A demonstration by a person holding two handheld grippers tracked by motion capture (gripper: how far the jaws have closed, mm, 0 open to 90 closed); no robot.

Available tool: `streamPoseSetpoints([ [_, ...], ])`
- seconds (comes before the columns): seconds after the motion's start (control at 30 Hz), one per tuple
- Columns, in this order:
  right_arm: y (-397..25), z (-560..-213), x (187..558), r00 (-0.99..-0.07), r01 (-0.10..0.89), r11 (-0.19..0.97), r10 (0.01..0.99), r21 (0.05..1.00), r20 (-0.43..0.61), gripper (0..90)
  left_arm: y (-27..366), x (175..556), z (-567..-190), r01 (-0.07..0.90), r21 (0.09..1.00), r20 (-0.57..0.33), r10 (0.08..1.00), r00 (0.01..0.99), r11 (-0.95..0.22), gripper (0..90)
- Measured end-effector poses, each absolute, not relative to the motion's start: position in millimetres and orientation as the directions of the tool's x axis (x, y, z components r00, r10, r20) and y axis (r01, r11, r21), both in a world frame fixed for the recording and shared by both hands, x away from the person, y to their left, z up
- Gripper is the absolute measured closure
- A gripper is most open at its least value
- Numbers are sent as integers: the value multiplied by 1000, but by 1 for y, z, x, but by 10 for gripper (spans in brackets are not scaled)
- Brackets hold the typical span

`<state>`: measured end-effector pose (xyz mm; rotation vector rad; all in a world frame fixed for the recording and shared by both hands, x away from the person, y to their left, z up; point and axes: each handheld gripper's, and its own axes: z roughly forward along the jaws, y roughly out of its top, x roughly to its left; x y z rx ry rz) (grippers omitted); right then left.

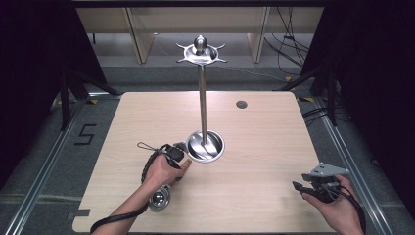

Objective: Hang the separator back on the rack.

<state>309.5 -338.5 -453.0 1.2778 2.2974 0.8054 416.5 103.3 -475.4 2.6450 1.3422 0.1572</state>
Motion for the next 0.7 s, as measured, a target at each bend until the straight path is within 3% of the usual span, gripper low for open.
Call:
streamPoseSetpoints([
  [0.37,-339,-454,310,-522,622,437,850,649,-73,532,103,415,-478,756,172,37,771,635,-631,671],
  [0.4,-340,-454,310,-527,621,448,846,643,-81,531,103,414,-479,745,192,70,766,639,-639,669],
  [0.7,-339,-454,310,-525,630,443,848,638,-70,532,105,414,-479,743,201,61,765,641,-639,672],
])
